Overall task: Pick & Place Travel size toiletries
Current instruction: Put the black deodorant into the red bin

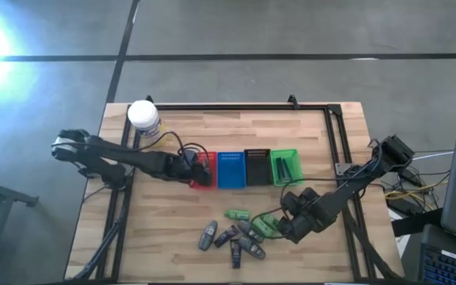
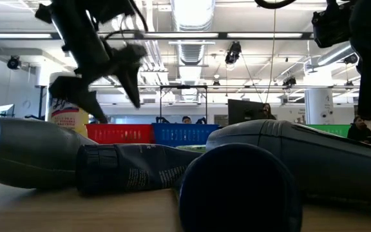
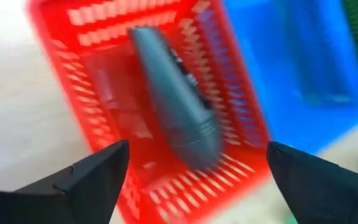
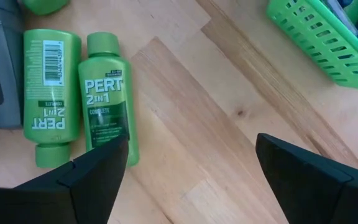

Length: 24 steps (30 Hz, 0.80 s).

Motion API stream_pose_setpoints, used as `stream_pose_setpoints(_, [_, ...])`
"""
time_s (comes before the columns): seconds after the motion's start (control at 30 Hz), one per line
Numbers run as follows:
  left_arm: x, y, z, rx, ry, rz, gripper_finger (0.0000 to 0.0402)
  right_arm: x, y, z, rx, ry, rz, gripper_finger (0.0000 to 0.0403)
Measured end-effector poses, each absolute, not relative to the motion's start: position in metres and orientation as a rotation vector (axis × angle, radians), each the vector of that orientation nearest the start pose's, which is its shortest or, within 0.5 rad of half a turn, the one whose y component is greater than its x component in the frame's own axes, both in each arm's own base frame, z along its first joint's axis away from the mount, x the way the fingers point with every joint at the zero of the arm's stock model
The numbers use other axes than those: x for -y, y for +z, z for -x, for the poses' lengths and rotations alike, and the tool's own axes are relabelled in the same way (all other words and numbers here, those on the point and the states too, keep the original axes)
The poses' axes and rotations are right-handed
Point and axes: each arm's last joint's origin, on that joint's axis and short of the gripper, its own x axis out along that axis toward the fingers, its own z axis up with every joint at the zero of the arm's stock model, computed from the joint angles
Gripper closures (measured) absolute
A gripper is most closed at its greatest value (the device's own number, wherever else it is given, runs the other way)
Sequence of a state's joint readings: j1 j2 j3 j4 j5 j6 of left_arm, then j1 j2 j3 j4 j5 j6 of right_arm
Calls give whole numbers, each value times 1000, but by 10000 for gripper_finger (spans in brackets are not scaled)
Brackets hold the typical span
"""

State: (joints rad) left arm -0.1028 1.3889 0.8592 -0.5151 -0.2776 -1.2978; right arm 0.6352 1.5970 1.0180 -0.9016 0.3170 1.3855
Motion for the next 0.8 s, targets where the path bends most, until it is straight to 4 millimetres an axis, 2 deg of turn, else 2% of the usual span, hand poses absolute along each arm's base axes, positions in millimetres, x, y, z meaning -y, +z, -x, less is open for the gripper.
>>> stream_pose_setpoints(0.17, [47, 250, -257, -751, 425, 880, 13, -156, 189, -225, -1169, -632, -490, 52])
stream_pose_setpoints(0.23, [60, 257, -253, -809, 312, 888, 15, -155, 188, -225, -1173, -627, -481, 57])
stream_pose_setpoints(0.43, [100, 232, -249, -1042, 361, 926, 15, -155, 188, -225, -1186, -606, -457, 70])
stream_pose_setpoints(0.6, [135, 221, -268, -1092, 423, 999, 15, -156, 188, -224, -1223, -574, -448, 70])
stream_pose_setpoints(0.8, [175, 216, -297, -1141, 480, 953, 15, -159, 188, -222, -1251, -539, -413, 52])
